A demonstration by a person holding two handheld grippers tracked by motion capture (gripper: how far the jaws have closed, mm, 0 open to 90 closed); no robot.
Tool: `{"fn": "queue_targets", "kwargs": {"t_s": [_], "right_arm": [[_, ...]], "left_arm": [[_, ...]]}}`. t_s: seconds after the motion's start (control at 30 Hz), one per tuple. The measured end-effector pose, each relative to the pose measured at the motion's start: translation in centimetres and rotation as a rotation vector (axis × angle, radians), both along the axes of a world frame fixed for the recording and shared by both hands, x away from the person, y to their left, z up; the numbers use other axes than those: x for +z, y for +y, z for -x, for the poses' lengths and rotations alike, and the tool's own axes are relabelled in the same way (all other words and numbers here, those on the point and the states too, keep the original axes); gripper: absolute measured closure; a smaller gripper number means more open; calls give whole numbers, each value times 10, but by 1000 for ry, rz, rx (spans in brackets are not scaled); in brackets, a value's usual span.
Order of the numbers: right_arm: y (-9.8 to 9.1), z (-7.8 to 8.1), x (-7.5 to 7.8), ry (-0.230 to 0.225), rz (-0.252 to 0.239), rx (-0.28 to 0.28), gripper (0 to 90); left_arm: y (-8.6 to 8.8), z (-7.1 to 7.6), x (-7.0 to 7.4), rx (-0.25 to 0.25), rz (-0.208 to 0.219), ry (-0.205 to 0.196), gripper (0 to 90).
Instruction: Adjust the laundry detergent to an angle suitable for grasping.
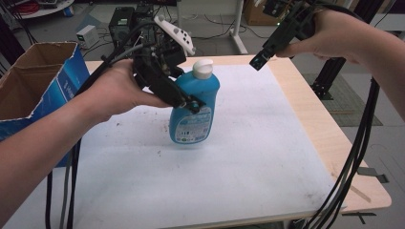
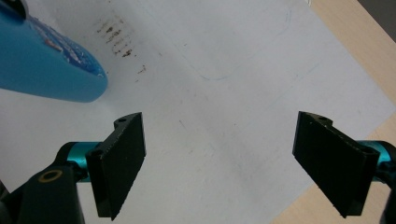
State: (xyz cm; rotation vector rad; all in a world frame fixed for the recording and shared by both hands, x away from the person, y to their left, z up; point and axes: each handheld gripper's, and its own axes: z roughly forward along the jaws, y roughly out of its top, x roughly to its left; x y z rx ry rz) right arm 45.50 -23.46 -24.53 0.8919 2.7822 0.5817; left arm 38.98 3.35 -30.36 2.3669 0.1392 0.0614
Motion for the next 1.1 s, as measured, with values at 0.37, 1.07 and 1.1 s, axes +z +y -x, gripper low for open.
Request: {"fn": "queue_targets", "kwargs": {"t_s": [0.37, 1.07, 1.1], "right_arm": [[7, 0, -2, 6, 8, 17, 164], [12, 2, -2, 7, 12, 32, 164], [12, 2, -2, 7, 12, 32, 164]], "left_arm": [[11, 6, -29, -72, -1, 19, 407], [23, 12, -21, -12, -109, -7, 305], [23, 12, -21, -12, -109, -7, 300]]}}
